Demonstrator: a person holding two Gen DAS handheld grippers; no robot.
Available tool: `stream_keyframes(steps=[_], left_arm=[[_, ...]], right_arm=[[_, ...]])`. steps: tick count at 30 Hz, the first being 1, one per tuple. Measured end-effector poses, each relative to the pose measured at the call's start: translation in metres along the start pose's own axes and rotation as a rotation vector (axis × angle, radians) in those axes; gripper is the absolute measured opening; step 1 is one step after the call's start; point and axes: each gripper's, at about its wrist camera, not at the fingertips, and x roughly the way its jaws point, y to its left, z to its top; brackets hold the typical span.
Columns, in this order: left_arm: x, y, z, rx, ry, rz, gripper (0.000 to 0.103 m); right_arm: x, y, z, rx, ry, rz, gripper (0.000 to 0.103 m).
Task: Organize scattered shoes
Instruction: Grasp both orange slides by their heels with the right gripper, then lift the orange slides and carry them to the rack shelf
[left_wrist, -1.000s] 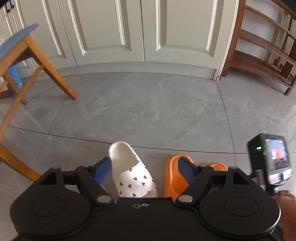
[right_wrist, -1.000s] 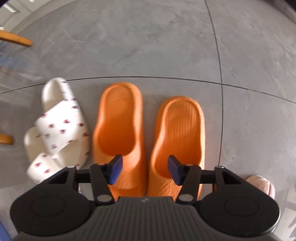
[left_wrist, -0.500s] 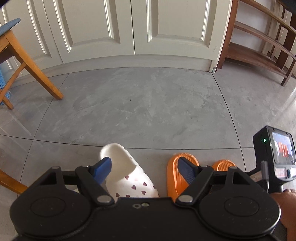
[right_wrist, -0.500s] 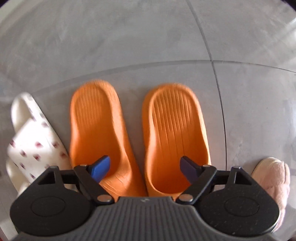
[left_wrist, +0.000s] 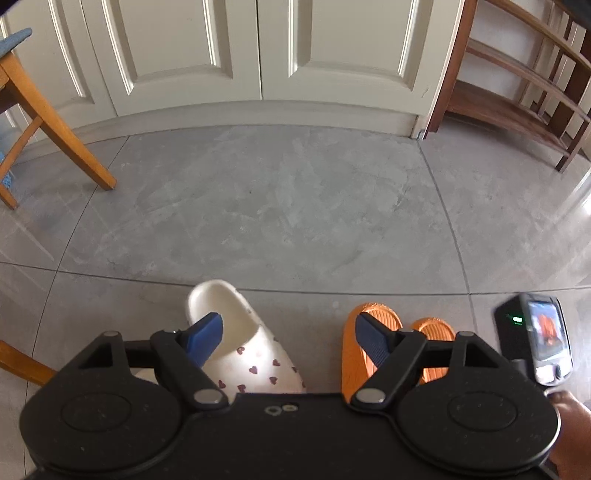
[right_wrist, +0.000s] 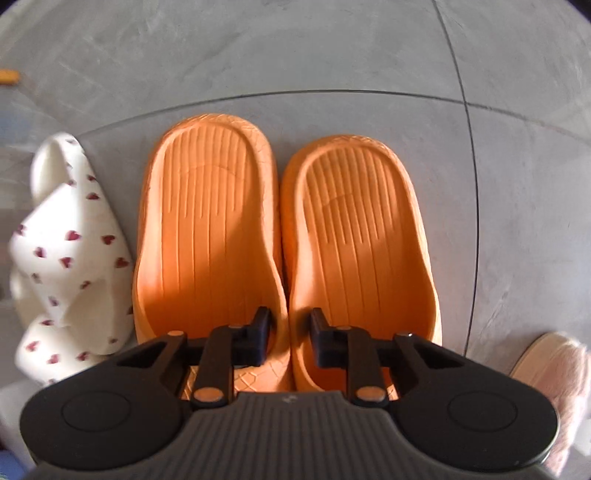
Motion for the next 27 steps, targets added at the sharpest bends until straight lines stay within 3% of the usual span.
stream_keyframes(steps=[5, 10, 12, 15, 19, 21, 27], left_arm=[[-0.019, -0.016, 0.019, 0.054, -0.008, -0.010, 0.079], [-0.065, -0.054, 0.066, 0.120, -0.065, -0.051, 0.079], [-0.096, -0.081, 0.100, 0.143, -0.106, -0.089, 0.079], [-0.136, -0.120, 0.148, 0.176, -0.174, -0.135, 0.079], [-0.202, -0.199, 0.238, 0.197, -0.286, -0.209, 0.079], [-0.233, -0.241, 0.283, 0.188, -0.332, -0.247, 0.079], [-0.304, -0.352, 0.383, 0.167, -0.468, -0.354, 0.079]], right_arm=[[-0.055, -0.035, -0.006, 0.081, -0.093, 0.184, 0.023], [-0.154, -0.065, -0.003, 0.158, -0.266, 0.253, 0.023], [-0.197, -0.076, 0.001, 0.169, -0.333, 0.261, 0.023], [-0.289, -0.103, 0.013, 0.193, -0.460, 0.266, 0.023], [-0.438, -0.161, 0.039, 0.214, -0.649, 0.245, 0.023], [-0.521, -0.198, 0.055, 0.211, -0.747, 0.224, 0.023], [-0.719, -0.301, 0.108, 0.163, -0.939, 0.116, 0.023]])
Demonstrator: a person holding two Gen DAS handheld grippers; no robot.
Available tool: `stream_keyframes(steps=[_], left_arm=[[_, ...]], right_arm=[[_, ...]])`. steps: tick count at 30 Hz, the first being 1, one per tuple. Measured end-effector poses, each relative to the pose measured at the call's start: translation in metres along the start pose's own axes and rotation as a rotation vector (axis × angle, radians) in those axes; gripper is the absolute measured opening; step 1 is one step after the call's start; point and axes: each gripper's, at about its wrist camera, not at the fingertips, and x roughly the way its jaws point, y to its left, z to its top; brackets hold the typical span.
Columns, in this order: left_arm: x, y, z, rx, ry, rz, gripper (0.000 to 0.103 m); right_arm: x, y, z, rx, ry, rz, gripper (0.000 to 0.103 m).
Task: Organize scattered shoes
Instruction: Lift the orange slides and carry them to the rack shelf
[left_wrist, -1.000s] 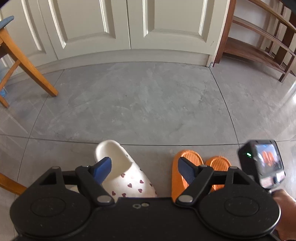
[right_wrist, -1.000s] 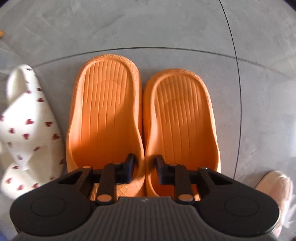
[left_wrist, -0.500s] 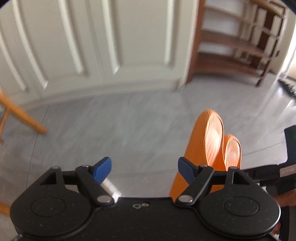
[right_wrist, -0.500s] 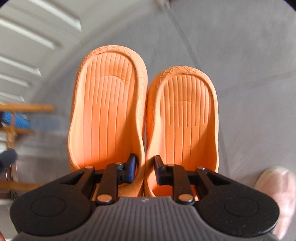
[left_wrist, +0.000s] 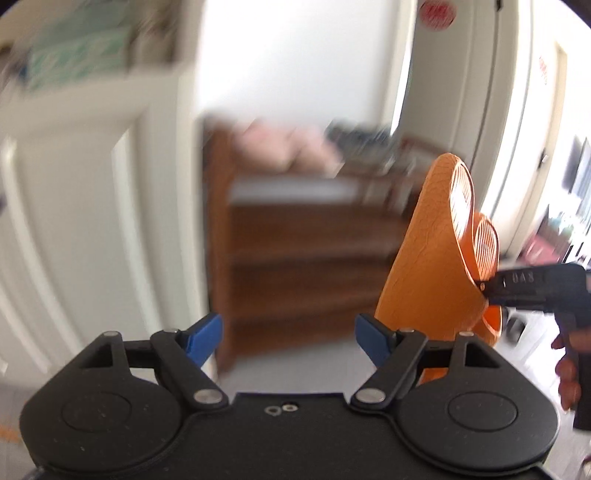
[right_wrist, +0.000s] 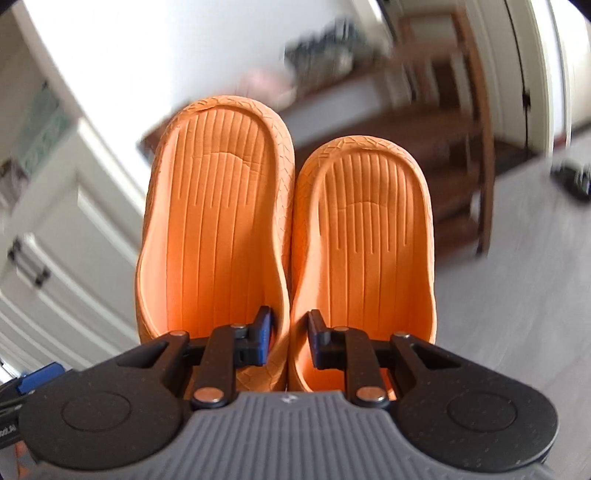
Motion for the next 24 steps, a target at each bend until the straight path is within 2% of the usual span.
stream_keyframes(steps=[2, 6, 11, 13, 17, 20, 24], left_arm=[[0.012, -0.030, 0.034, -0.007, -0.035, -0.047, 0.079], [0.034, -0.059, 0.073, 0.012, -0.052, -0.122, 0.079], [0.092, -0.072, 0.118, 0.023, -0.042, -0.197, 0.080], [0.121, -0.070, 0.138, 0.034, -0.050, -0.227, 0.080], [0.162, -0.066, 0.173, 0.074, -0.050, -0.247, 0.080], [0.192, -0.065, 0.199, 0.100, -0.050, -0.245, 0.080], [0.219, -0.065, 0.220, 0.077, -0.046, -0.244, 0.080]], right_arm=[[-0.014, -0.021, 0.068, -0.047, -0.040, -0.037, 0.023], [-0.021, -0.052, 0.183, -0.099, -0.077, -0.110, 0.023], [0.003, -0.076, 0.289, -0.115, -0.070, -0.184, 0.023], [0.025, -0.082, 0.335, -0.146, -0.052, -0.245, 0.023], [0.072, -0.083, 0.387, -0.185, -0.026, -0.338, 0.023], [0.117, -0.075, 0.412, -0.243, 0.001, -0.431, 0.023], [0.170, -0.078, 0.439, -0.336, 0.076, -0.543, 0.023]])
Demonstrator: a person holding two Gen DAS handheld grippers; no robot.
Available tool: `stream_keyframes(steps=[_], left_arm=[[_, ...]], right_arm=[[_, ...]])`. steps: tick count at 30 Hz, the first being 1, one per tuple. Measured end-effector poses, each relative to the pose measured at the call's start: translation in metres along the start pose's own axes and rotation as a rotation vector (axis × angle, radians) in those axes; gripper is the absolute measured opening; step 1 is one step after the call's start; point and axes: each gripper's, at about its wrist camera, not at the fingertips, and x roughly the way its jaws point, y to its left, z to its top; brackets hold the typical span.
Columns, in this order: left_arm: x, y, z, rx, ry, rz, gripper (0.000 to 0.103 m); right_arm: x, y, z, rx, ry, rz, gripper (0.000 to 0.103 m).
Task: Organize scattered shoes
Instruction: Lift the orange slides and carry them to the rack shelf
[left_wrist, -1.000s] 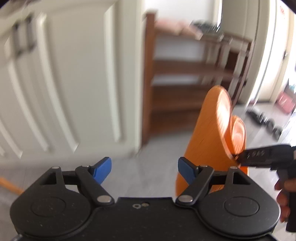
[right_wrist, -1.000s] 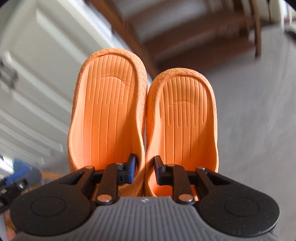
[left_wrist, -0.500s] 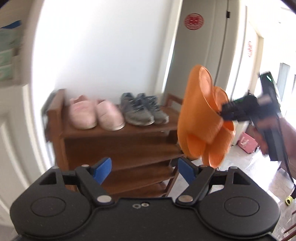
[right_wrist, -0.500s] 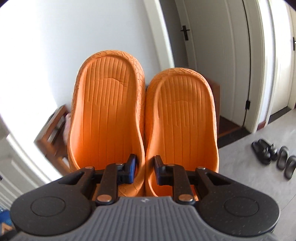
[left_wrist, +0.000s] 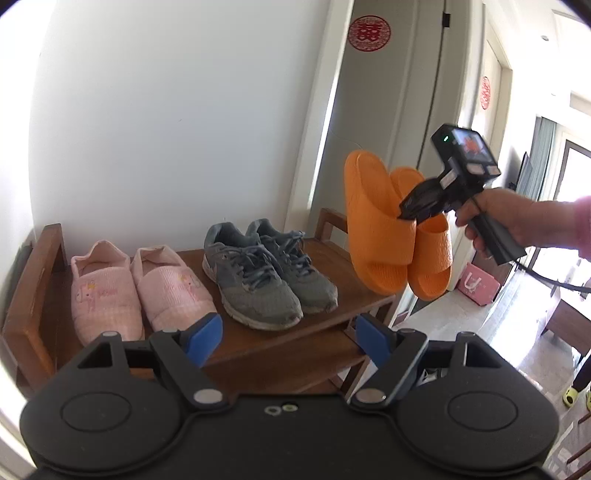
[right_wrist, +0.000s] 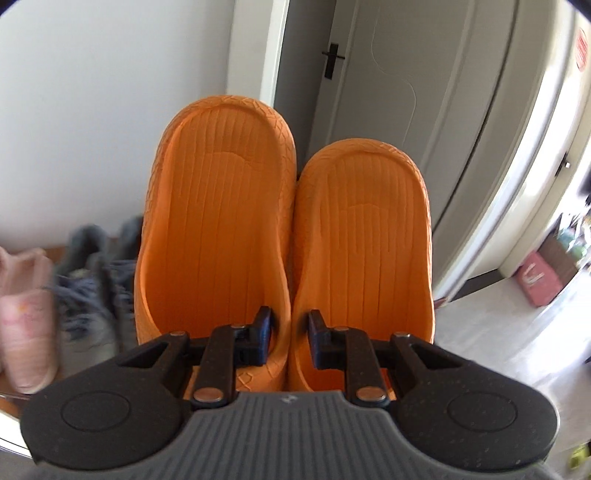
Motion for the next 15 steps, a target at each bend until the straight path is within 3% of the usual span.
stream_keyframes(steps=[8, 15], left_arm=[[0.033, 0.010, 0.020, -0.090, -0.008, 0.077, 0.080], [0.052, 0.014, 0.033, -0.165, -0.005, 0.149, 0.080]], right_arm=[[0.111, 0.052, 0.035, -0.218, 0.224, -0.064, 0.022], [0.140, 0.074, 0.047, -0.361, 0.338, -0.055, 0.025]])
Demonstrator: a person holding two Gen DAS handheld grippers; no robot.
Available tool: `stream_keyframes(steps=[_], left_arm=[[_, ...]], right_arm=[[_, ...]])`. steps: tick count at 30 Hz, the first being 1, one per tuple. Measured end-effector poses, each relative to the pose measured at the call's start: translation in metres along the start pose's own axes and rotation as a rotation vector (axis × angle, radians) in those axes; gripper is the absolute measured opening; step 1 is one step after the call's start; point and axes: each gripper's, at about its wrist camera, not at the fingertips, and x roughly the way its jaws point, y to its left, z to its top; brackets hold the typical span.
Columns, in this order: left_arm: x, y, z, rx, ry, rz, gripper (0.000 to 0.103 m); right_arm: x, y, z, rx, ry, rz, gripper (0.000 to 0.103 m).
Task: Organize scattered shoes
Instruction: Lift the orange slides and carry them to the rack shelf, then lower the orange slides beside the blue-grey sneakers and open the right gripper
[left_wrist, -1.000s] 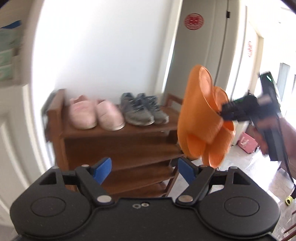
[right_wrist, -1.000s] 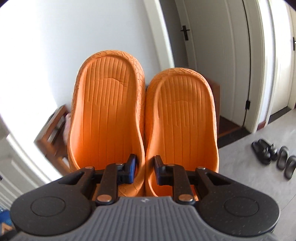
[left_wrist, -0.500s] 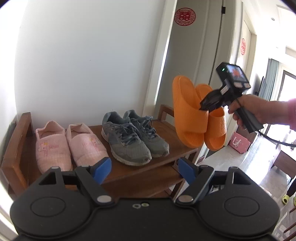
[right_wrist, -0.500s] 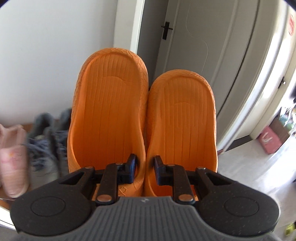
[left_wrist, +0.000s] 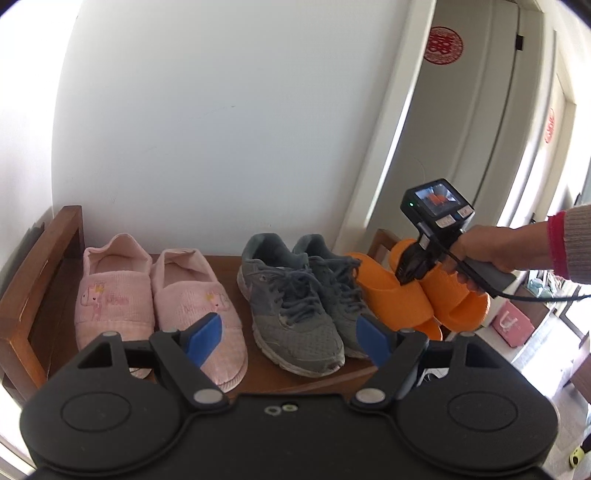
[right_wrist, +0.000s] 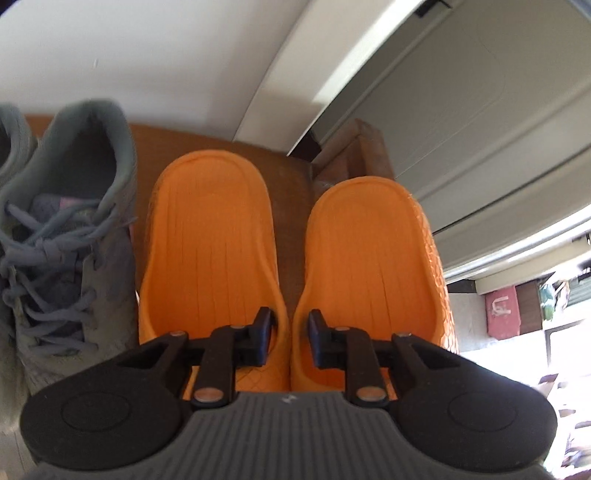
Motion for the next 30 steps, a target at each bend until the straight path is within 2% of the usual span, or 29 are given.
stream_keyframes(steps=[4, 6, 8, 10, 14, 15, 19, 22, 26, 30], left_arm=[[0.010, -0.005, 0.006, -0.011, -0.002, 0.011, 0.080], [0.011, -0.007, 0.007, -0.006, -0.002, 0.012, 0.080], [0.011, -0.009, 0.007, 0.000, 0.000, 0.018, 0.080], [0.011, -0.008, 0.006, 0.000, 0.005, 0.026, 0.080], [0.009, -0.006, 0.003, -0.006, 0.018, 0.047, 0.080], [0.008, -0.006, 0.001, -0.008, 0.023, 0.051, 0.080], [0.008, -0.010, -0.003, -0.001, 0.041, 0.058, 0.080], [0.011, -0.018, -0.004, 0.013, 0.053, 0.051, 0.080], [0.006, -0.035, -0.001, 0.059, 0.043, 0.027, 0.080], [0.004, -0.042, -0.002, 0.073, 0.057, 0.012, 0.080]], right_arm=[[0.004, -0.011, 0.000, -0.029, 0.005, 0.029, 0.027], [0.008, -0.017, -0.002, -0.083, -0.018, 0.030, 0.027], [0.010, -0.005, 0.028, -0.116, -0.040, 0.027, 0.029], [0.002, 0.008, 0.028, -0.134, -0.057, 0.044, 0.029], [0.001, 0.009, 0.027, -0.075, -0.051, 0.090, 0.034], [0.001, 0.006, 0.028, -0.036, -0.055, 0.106, 0.037], [0.016, -0.003, 0.039, 0.139, -0.061, 0.167, 0.038], [0.020, -0.012, 0.049, 0.287, -0.054, 0.277, 0.042], [0.017, -0.003, 0.047, 0.290, -0.086, 0.230, 0.041], [-0.011, -0.013, 0.022, 0.271, -0.225, 0.261, 0.040]])
